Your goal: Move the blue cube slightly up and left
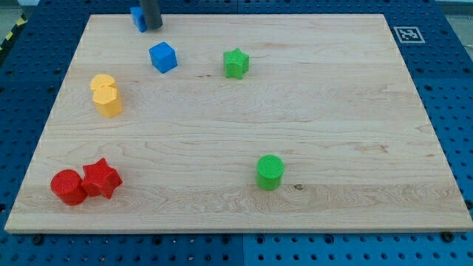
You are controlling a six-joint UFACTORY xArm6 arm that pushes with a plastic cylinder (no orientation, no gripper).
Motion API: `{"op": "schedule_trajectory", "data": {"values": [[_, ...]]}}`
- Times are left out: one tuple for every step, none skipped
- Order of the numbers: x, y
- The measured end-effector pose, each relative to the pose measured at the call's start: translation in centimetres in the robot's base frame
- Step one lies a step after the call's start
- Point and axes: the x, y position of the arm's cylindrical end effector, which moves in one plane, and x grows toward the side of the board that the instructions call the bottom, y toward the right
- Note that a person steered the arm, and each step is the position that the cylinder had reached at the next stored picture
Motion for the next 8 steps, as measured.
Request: {"op": "schedule_trajectory", "data": {"values": [[0.0,0.8],[0.2,4.2],[2.5,7.4],[6.2,9.3],[9.7,10.8],[12.3,11.2],[13.2,10.7],[15.5,8.0]]}}
